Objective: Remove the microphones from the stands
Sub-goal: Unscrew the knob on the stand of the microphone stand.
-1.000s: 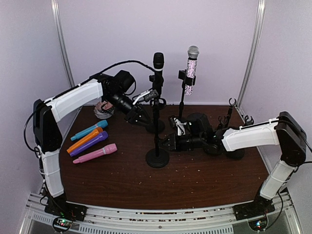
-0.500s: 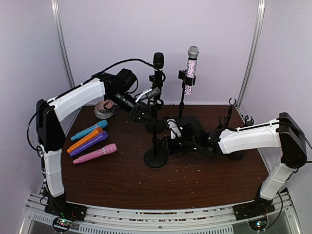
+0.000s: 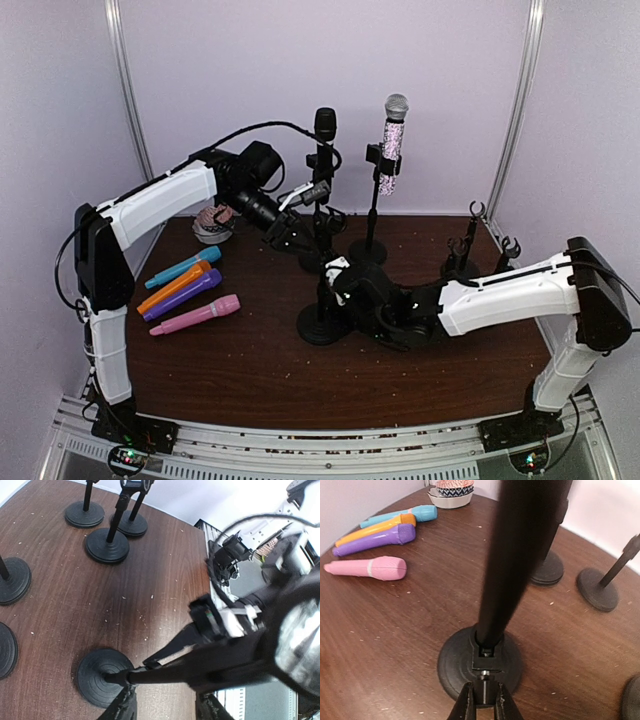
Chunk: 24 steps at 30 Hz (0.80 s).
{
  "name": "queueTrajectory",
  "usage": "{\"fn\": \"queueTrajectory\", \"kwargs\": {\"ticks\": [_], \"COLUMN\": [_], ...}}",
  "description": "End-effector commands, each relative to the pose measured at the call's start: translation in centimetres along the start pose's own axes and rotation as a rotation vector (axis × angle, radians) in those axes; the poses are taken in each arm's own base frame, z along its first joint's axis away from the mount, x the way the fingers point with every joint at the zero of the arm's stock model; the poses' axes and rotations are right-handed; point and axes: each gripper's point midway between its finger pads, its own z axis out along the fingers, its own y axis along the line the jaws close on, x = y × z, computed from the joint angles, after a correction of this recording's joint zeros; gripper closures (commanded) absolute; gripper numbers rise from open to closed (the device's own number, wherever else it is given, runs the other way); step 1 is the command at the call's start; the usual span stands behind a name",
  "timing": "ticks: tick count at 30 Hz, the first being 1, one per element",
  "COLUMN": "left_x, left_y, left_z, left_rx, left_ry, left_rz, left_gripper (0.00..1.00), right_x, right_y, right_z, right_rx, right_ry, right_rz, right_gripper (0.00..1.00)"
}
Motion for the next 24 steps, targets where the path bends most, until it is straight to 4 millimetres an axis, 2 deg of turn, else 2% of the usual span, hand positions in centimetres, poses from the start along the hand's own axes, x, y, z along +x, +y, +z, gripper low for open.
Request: {"fn": "queueTrajectory", "kwargs": {"ticks": [1, 8, 12, 19, 24], "left_x": [-1.2, -1.2, -1.1, -0.3, 0.9], "left_y": [0.5, 0.6, 0.7, 0.6, 1.4], "left_z": [-0.2, -0.3, -0.4, -1.5, -2.9], "left_rx": [-0.03, -0.036, -0.044, -0.069, -0.093], "left_ry": [-0.023, -0.022, -0.018, 0.001, 0.006], "left_rz": [0.033, 0.034, 0.035, 0.038, 0.007], "left_gripper": [0.57, 0.57, 0.57, 0.57, 0.57], "right_x": [1.9, 2.1, 1.3, -0.7, -1.1], "right_y": [0.4, 1.7, 1.9, 0.8, 0.6], "right_z": [-0.1, 0.4, 0.1, -0.6, -1.0], "right_rx": [0.154, 0.263, 0.32, 0.477, 0.508], "right_ry": [0.034, 0.057, 0.053, 0.058, 0.057], "right_rz": [-0.271, -0.479, -0.596, -0.779, -0.805], "right_gripper": [1.0, 1.0, 1.0, 0.61, 0.47]}}
